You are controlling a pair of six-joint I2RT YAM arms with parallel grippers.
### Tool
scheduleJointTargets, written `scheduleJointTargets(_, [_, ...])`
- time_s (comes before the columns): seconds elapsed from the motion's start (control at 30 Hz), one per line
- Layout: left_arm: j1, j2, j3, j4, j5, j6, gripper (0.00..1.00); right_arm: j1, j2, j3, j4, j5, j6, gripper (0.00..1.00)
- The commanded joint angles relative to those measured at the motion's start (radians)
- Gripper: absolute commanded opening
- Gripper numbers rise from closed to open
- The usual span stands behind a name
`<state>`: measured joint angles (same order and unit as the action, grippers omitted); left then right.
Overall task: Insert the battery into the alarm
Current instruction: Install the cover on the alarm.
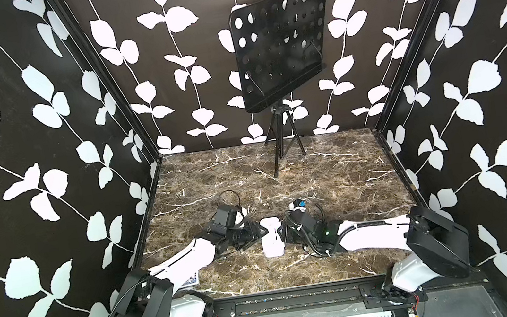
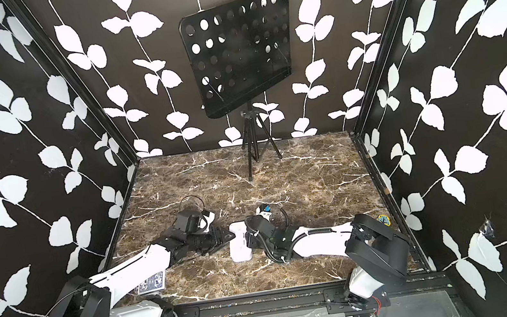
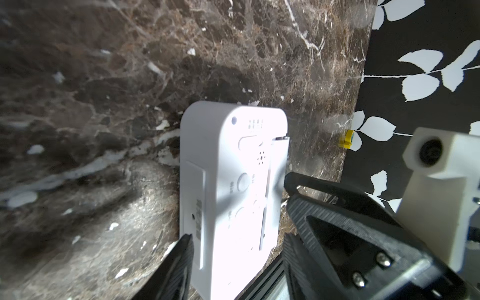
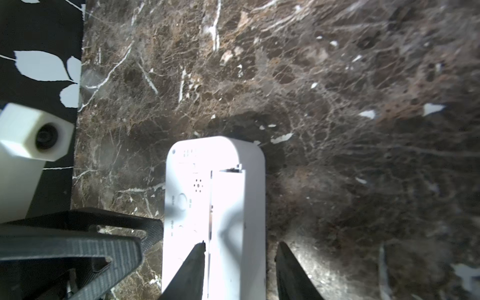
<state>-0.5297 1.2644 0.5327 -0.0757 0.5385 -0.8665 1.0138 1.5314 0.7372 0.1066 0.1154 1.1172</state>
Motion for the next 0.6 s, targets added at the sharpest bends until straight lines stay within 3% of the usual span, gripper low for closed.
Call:
scheduleJointTargets(0.0, [-0.001, 0.016, 0.022, 0.006, 0.0, 0.017, 0.57, -0.009, 0.009, 0.037, -0.024, -0.012, -0.029, 0.41])
scheduleJointTargets(0.57, [0.0, 0.078, 0.043, 0.029, 0.025, 0.017, 0.53, -0.023, 0.093, 0.052, -0.023, -0.064, -0.063, 0.24])
